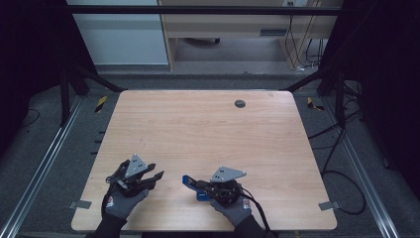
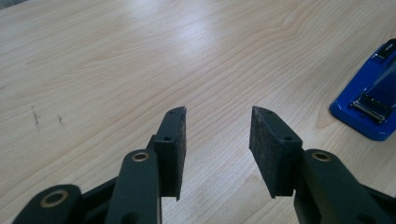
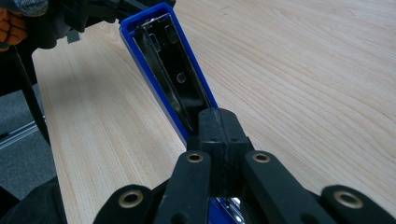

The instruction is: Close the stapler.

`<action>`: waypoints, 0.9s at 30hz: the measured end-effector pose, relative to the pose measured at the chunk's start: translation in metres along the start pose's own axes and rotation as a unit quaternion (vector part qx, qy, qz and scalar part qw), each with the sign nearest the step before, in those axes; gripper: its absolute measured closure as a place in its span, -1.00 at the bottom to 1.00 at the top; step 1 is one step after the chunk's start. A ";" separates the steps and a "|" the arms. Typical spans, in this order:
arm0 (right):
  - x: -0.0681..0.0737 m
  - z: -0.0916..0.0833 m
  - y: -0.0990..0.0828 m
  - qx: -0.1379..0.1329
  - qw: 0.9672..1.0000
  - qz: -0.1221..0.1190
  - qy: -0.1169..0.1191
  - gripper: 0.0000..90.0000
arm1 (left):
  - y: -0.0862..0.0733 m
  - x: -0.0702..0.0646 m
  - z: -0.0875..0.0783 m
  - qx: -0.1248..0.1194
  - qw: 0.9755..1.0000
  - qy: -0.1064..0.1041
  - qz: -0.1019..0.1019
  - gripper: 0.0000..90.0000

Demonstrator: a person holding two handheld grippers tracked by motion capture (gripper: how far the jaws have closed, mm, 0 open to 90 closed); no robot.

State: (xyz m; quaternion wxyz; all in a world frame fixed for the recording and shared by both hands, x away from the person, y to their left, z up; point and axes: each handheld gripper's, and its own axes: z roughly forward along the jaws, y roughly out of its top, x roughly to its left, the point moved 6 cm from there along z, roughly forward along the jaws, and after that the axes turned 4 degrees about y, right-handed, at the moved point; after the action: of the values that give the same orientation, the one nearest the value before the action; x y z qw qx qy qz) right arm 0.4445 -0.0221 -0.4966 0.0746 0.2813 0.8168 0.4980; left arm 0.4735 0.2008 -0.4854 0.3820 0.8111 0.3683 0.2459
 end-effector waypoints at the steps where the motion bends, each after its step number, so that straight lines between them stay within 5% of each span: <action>1: 0.000 0.000 0.000 -0.001 1.000 0.001 0.000 1.00 | 0.000 0.000 0.000 -0.002 1.000 0.000 0.001 0.26; 17: -0.008 -0.015 -0.005 -0.008 1.000 0.013 -0.006 1.00 | -0.004 0.001 0.003 -0.005 1.000 0.018 0.004 0.36; 27: -0.012 -0.021 -0.008 -0.008 1.000 0.018 -0.009 1.00 | -0.007 0.002 0.002 -0.004 1.000 0.019 -0.010 0.37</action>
State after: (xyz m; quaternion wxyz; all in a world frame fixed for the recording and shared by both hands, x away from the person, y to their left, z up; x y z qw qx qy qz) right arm 0.4425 -0.0474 -0.4947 0.0754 0.2996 0.8071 0.5031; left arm 0.4734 0.2046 -0.4920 0.3812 0.8010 0.3822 0.2588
